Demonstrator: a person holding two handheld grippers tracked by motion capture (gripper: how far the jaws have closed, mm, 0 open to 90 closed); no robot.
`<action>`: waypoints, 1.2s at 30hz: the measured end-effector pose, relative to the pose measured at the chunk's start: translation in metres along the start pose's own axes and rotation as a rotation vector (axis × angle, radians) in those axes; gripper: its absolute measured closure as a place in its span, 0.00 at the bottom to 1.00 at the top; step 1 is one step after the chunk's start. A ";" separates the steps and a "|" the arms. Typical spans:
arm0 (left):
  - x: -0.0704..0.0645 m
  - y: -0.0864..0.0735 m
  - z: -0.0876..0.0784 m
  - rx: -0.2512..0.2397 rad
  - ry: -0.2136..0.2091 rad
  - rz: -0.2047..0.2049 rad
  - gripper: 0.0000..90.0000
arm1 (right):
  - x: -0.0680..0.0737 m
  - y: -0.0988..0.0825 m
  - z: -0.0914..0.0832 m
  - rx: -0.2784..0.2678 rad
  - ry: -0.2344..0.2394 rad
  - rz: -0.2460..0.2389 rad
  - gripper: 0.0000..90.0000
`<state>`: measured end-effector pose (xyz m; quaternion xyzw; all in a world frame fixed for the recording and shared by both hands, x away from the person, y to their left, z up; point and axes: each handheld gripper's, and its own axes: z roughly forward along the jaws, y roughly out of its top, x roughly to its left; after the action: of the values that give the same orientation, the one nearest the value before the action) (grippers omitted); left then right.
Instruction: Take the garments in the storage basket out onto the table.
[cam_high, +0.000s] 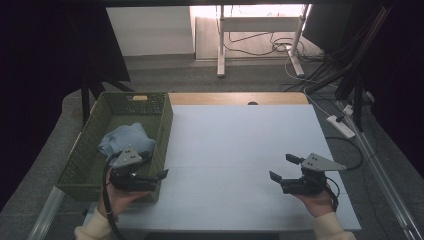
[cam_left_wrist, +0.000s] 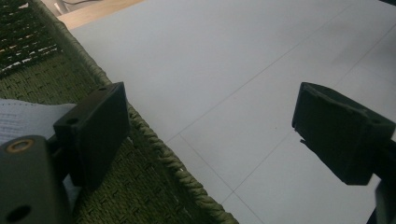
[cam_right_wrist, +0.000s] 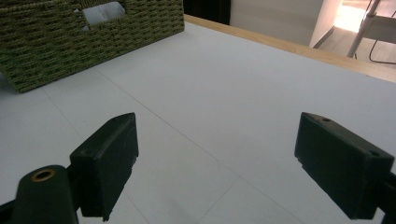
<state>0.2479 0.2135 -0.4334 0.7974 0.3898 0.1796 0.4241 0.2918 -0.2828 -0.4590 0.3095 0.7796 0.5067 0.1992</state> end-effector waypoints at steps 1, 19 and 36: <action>0.000 0.000 0.000 -0.003 -0.002 0.000 0.14 | 0.000 0.000 0.000 -0.002 0.000 0.000 0.15; 0.004 0.007 -0.007 0.004 0.013 -0.022 0.14 | 0.001 -0.004 0.000 0.014 -0.007 -0.008 0.15; 0.013 0.032 -0.011 -0.003 0.015 0.002 0.14 | 0.001 -0.004 0.003 0.025 -0.004 -0.013 0.15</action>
<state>0.2646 0.2185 -0.4013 0.7958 0.3920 0.1865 0.4223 0.2914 -0.2812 -0.4637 0.3080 0.7876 0.4948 0.2001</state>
